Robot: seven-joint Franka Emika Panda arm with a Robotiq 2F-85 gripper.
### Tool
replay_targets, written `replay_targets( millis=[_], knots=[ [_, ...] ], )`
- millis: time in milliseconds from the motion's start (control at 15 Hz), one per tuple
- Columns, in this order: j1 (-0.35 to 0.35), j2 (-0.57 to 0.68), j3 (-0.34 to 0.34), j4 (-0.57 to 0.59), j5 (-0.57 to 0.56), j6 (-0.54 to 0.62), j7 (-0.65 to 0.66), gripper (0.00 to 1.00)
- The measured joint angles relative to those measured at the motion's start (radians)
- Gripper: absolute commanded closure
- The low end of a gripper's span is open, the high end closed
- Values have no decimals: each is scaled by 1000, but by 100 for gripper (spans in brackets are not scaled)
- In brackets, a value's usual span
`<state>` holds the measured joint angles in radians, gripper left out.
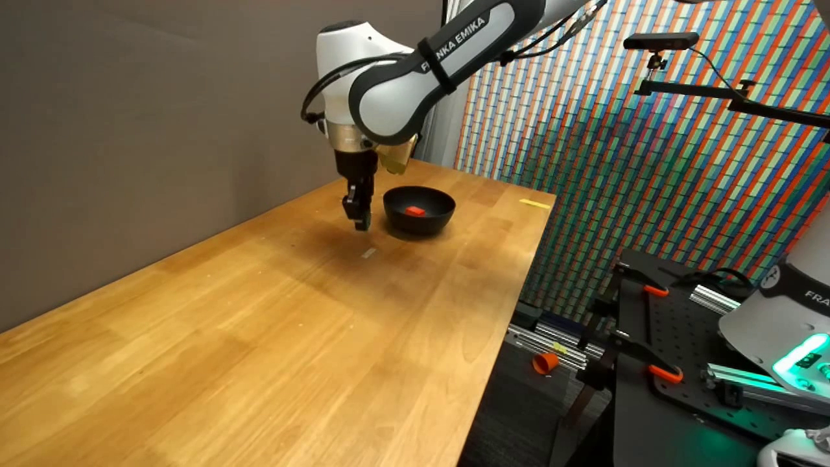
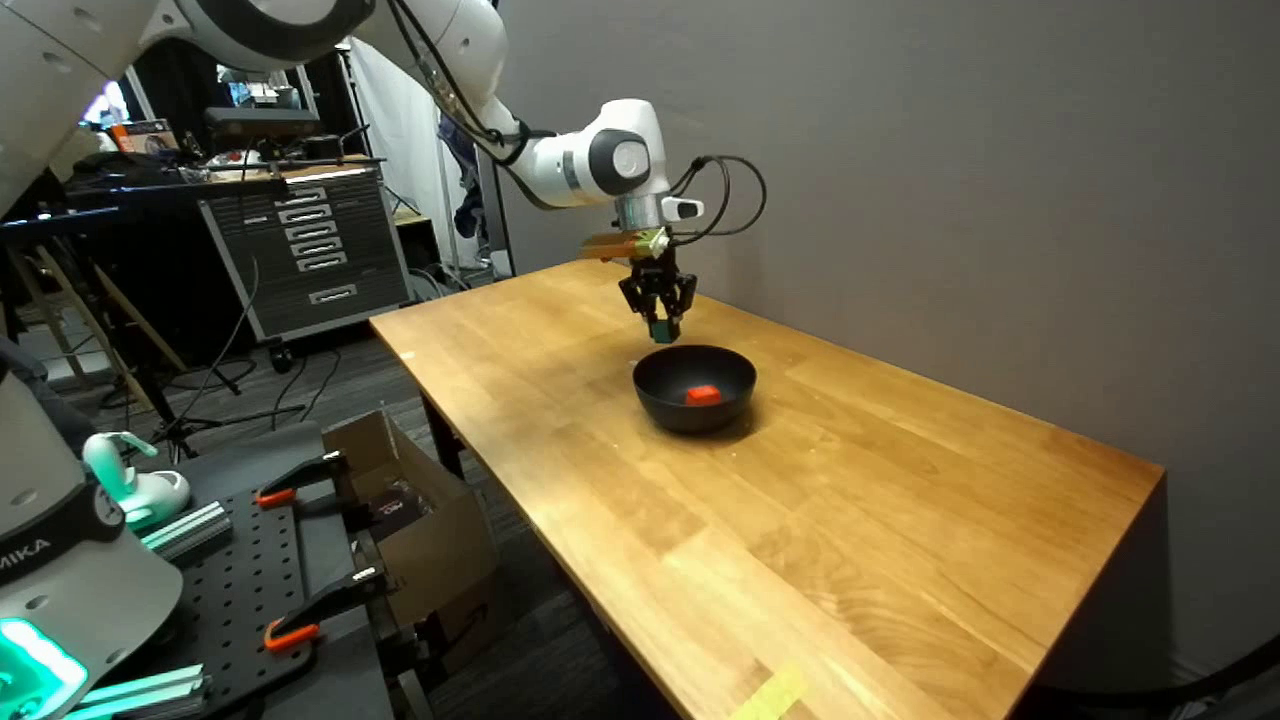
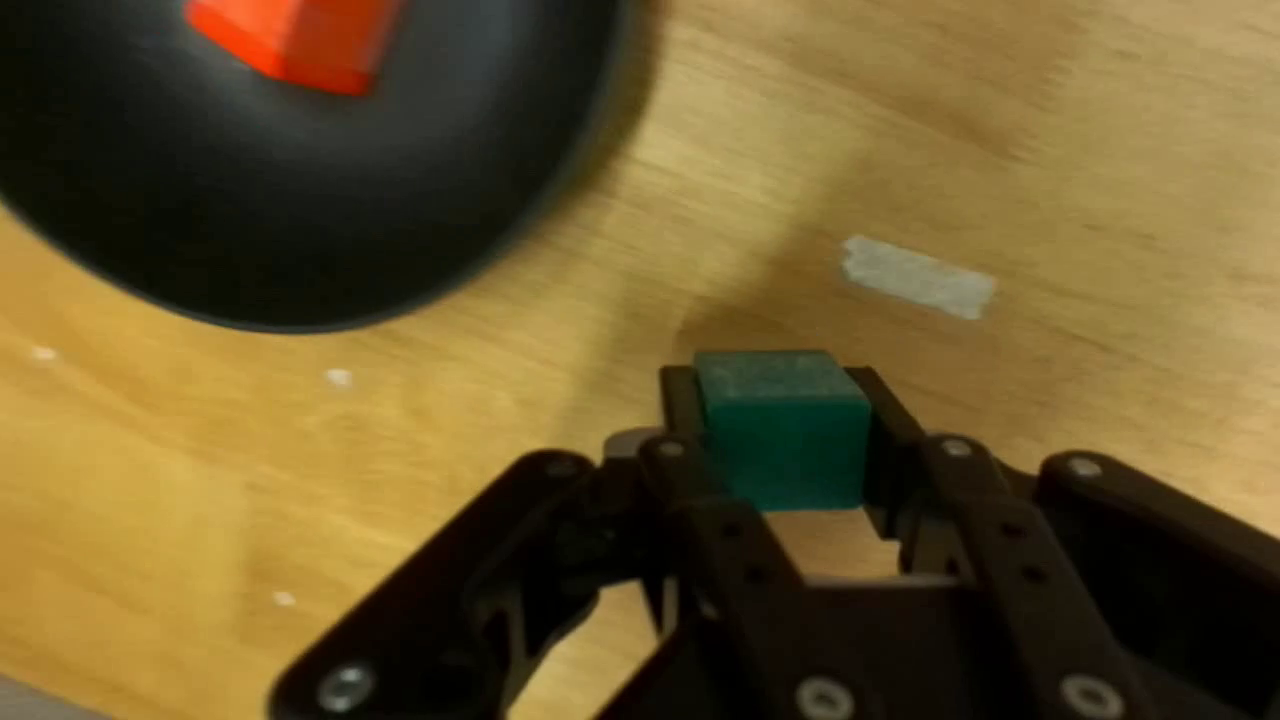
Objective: Put the blocks in the bowl
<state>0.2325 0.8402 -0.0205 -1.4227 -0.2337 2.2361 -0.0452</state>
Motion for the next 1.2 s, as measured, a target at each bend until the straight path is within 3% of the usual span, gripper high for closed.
replay_targets(
  millis=[267,333,467,733,1200],
  knots=[
    [-7,-136,-85,-75,-39,-82,128,83],
    [-10,-168,-96,-100,-40,-111,156,37],
    [-22,-221,-101,-150,-38,-182,201,31],
    [-46,-285,-92,-241,-36,-230,254,1],
    [-80,-484,-77,-456,-9,-229,299,0]
  ],
)
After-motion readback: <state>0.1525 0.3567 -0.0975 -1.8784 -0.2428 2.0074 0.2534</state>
